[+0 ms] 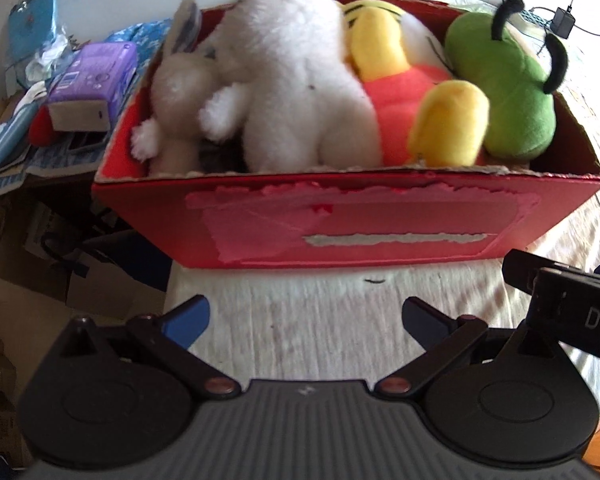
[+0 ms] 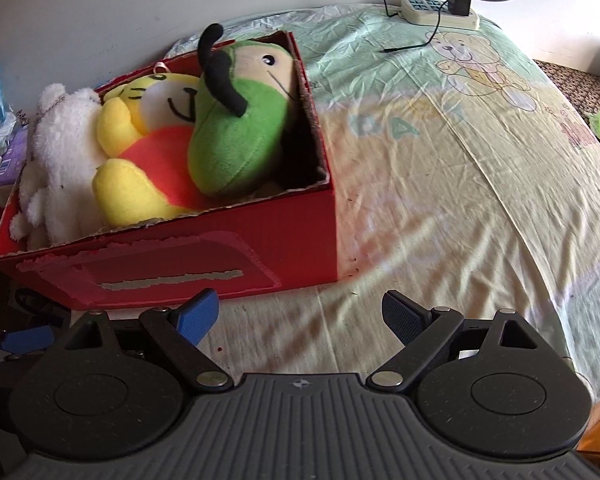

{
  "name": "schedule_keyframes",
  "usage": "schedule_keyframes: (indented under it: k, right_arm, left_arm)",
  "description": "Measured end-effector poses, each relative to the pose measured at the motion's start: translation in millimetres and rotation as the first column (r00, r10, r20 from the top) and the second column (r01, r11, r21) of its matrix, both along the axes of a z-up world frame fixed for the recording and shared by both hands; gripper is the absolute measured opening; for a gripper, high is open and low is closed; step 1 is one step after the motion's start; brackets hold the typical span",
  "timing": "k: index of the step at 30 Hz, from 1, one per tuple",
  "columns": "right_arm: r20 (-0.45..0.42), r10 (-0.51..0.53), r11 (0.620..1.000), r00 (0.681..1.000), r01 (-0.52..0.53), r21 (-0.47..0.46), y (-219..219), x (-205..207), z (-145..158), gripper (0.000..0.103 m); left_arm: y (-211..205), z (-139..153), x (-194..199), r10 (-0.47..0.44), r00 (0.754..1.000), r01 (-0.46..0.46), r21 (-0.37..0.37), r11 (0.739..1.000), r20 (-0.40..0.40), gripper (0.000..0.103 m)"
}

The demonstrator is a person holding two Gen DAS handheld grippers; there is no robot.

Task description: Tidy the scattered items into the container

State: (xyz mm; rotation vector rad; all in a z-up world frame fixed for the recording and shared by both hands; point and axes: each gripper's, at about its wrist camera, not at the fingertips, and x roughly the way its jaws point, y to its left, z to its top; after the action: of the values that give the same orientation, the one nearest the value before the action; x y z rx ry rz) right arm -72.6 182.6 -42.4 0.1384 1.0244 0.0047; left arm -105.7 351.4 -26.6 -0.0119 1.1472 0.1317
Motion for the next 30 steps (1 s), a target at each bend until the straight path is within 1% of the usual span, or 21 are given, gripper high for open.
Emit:
schedule_keyframes:
  k: [3, 7, 15, 23, 30]
  right_arm:
    - [0.001, 0.021, 1.000, 1.000, -0.021, -0.003, 8.9, 1.9, -0.1, 0.091]
    - [-0.002, 0.043, 0.999, 0.999, -0.043, -0.005, 19.8, 4.4, -1.0, 0.091]
    - [-0.009, 0.080, 0.997, 0.997, -0.080, -0.004, 35.9, 7.8, -4.8, 0.091]
    - [-0.015, 0.094, 0.996, 0.995, -0.094, -0.001, 43.6, 9.5, -8.7, 0.091]
    - [-0.006, 0.084, 0.996, 0.996, -0.084, -0.005, 44.2, 4.9, -9.0, 0.091]
  left_arm:
    - [8.8, 0.8, 0.4, 0.019, 1.000, -0.019, 0.000, 1.000, 0.002, 0.102]
    - [4.5, -2.6, 10.6, 0.042, 0.999, -0.042, 0.001, 0.999, 0.000, 0.102]
    - [16.6, -3.9, 5.6, 0.076, 0.997, -0.076, 0.003, 0.997, -0.009, 0.102]
    - [25.7, -5.9, 3.2, 0.086, 0.996, -0.086, 0.003, 0.996, -0.010, 0.102]
    - [25.2, -5.0, 2.3, 0.079, 0.997, -0.079, -0.002, 0.997, -0.003, 0.102]
